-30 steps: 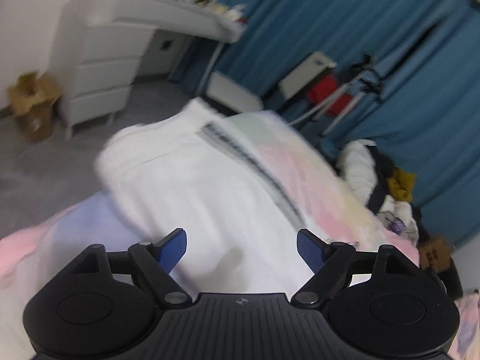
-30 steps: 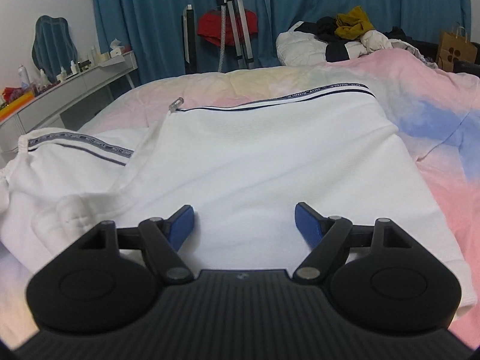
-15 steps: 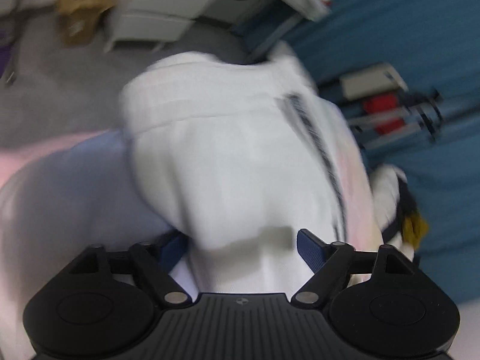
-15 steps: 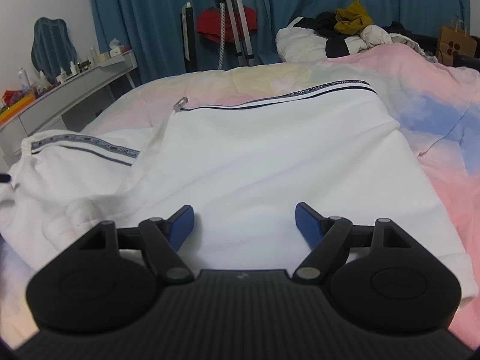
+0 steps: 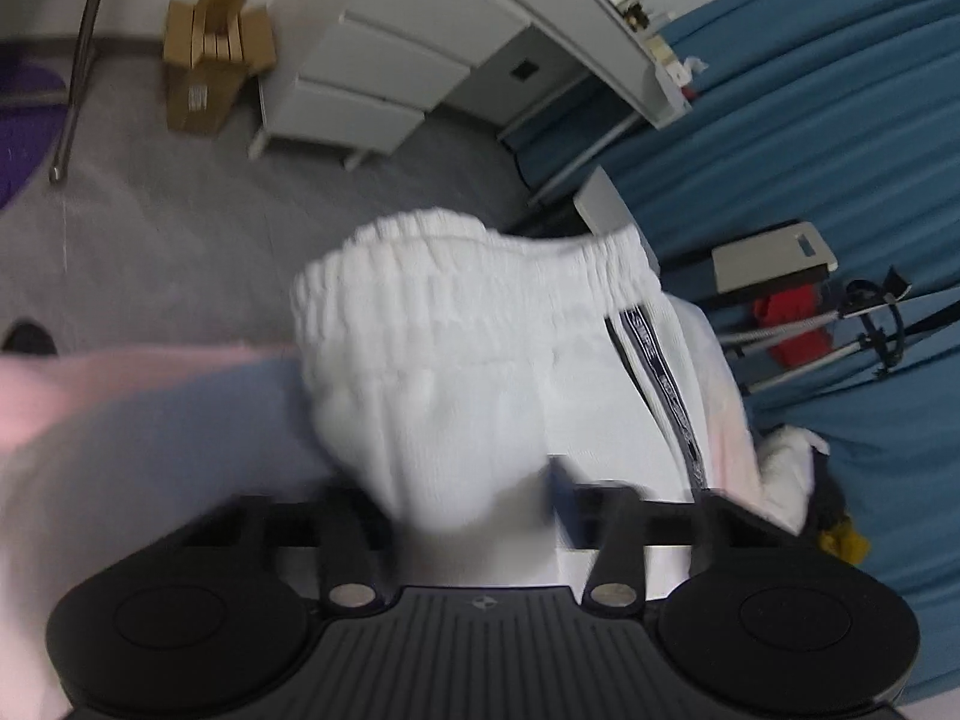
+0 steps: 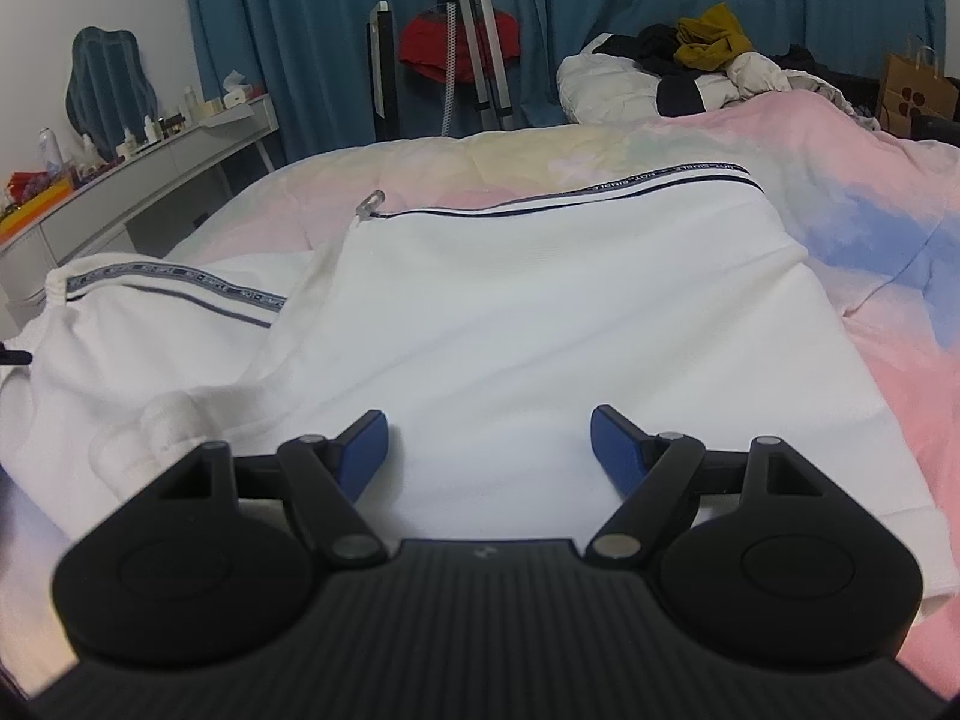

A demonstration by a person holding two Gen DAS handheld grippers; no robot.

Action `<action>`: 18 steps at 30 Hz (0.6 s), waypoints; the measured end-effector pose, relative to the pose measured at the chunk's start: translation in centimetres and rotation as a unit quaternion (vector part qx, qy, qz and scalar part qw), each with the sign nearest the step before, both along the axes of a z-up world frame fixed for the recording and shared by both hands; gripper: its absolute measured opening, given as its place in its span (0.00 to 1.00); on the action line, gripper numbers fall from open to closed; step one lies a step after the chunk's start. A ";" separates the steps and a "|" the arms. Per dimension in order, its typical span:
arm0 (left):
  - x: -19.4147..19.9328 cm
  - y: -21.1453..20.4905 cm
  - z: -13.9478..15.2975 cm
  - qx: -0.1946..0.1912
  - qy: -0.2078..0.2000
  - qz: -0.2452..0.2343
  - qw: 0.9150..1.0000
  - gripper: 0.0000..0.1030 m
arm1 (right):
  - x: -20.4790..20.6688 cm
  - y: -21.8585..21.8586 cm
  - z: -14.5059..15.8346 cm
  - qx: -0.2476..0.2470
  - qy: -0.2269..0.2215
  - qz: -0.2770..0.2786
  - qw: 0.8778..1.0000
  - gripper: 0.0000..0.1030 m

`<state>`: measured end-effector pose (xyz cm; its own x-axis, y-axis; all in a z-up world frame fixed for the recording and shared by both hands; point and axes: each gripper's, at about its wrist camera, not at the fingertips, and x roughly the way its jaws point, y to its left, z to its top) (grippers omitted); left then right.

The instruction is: Fold clothes

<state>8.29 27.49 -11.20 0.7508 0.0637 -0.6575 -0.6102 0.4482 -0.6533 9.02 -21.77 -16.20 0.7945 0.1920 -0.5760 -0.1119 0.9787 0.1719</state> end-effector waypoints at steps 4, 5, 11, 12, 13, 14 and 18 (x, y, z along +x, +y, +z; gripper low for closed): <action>1.0 -3.0 3.3 0.120 0.004 -0.026 0.992 0.11 | 0.1 -0.1 0.0 -0.002 0.002 0.004 1.000 0.74; 0.9 -4.4 4.8 0.159 -0.006 -0.036 0.987 0.11 | 0.1 -0.5 0.2 0.008 0.003 0.001 1.000 0.72; 1.4 -15.4 12.3 0.349 -0.099 -0.103 0.926 0.10 | -0.2 -5.8 2.0 0.108 0.005 -0.062 0.992 0.73; 1.4 -17.5 13.4 0.366 -0.117 -0.114 0.916 0.10 | -0.3 -6.8 2.3 0.122 0.002 -0.075 0.990 0.73; 1.4 -19.6 14.4 0.383 -0.134 -0.125 0.905 0.10 | -0.5 -7.9 2.7 0.135 -0.001 -0.088 0.987 0.73; 1.4 -21.7 15.4 0.401 -0.152 -0.136 0.893 0.10 | -0.7 -9.0 3.0 0.146 -0.006 -0.101 0.984 0.73; 1.7 -32.9 15.8 0.480 -0.202 -0.226 0.824 0.11 | -1.3 -12.9 4.3 0.167 -0.031 -0.151 0.974 0.73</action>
<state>10.02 -5.45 4.58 0.9853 0.0630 -0.1588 -0.0597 0.9979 0.0252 7.69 -34.66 -11.86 0.8747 0.1116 -0.4717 0.1533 0.8595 0.4876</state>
